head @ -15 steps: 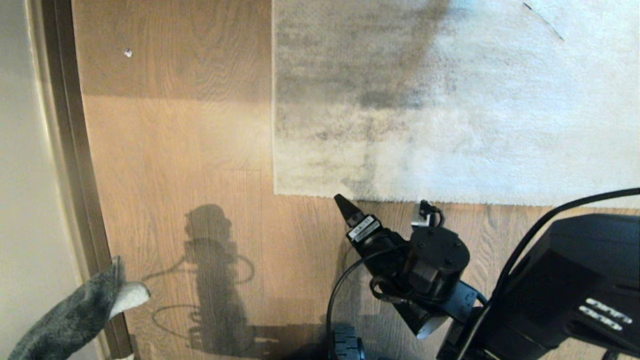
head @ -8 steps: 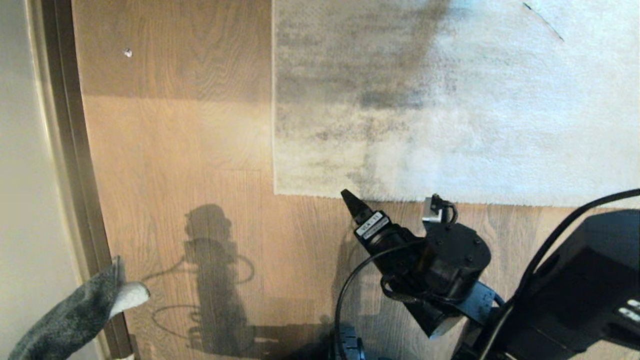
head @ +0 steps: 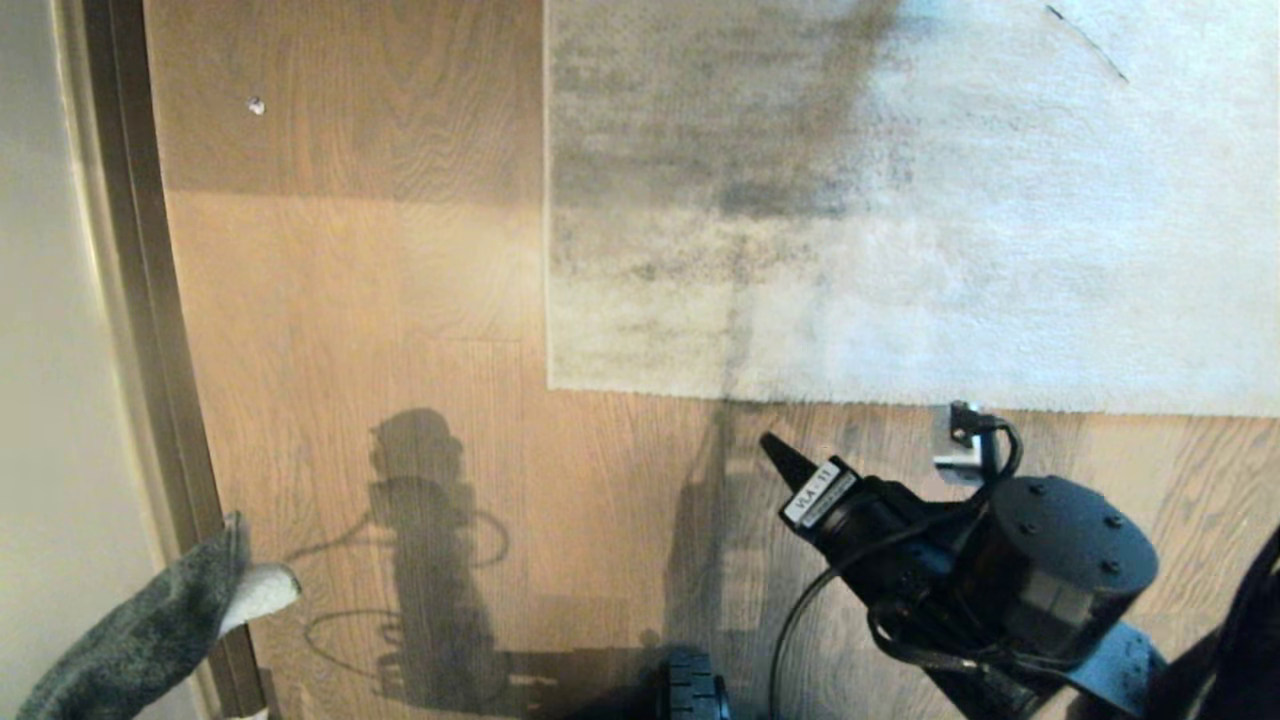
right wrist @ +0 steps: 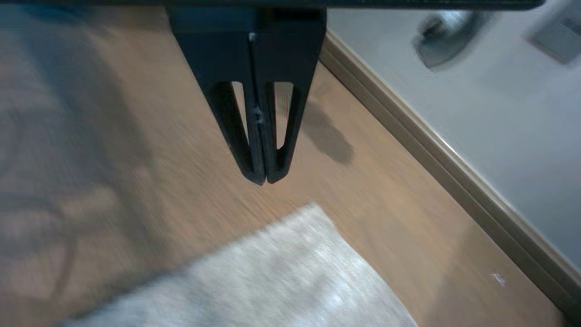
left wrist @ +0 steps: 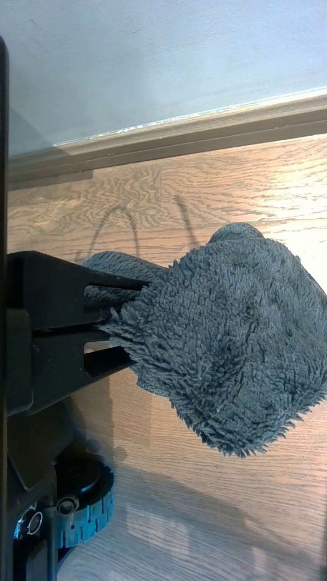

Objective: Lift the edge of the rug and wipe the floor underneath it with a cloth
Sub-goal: Lay down the carpet

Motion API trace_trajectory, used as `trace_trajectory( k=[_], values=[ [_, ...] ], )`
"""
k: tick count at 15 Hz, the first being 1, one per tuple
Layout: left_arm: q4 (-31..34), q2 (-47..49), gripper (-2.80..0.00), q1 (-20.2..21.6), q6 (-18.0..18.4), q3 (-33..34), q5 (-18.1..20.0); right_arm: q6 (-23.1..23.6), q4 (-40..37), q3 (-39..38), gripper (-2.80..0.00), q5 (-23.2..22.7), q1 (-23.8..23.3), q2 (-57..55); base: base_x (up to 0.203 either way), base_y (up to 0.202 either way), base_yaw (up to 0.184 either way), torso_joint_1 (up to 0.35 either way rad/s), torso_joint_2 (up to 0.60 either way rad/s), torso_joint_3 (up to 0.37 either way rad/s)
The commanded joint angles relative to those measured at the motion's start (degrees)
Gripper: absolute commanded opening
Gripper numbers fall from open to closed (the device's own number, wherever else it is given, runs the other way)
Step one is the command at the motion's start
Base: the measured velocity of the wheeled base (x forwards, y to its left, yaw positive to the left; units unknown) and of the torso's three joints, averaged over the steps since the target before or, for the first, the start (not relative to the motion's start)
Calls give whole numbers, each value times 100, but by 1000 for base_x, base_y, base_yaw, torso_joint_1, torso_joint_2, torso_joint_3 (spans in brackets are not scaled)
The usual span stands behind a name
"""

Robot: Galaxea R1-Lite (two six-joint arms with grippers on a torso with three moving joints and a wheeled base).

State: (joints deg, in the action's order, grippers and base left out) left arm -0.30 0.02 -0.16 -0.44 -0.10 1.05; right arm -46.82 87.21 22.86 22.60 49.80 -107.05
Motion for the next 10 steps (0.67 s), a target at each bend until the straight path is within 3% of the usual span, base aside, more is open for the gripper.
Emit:
trace_trajectory(
  k=[1,6,10],
  values=[
    [-5,-2,-280,-2,-9,1,1,108,244,-419,-280,15,-13,219,0,0,0,0,0,0],
    [-5,-2,-280,-2,-9,1,1,316,218,-771,-280,24,-514,-22,0,0,0,0,0,0],
    [2,-2,-280,0,-8,1,1,465,242,-284,-280,60,-1106,-580,0,0,0,0,0,0]
  ],
)
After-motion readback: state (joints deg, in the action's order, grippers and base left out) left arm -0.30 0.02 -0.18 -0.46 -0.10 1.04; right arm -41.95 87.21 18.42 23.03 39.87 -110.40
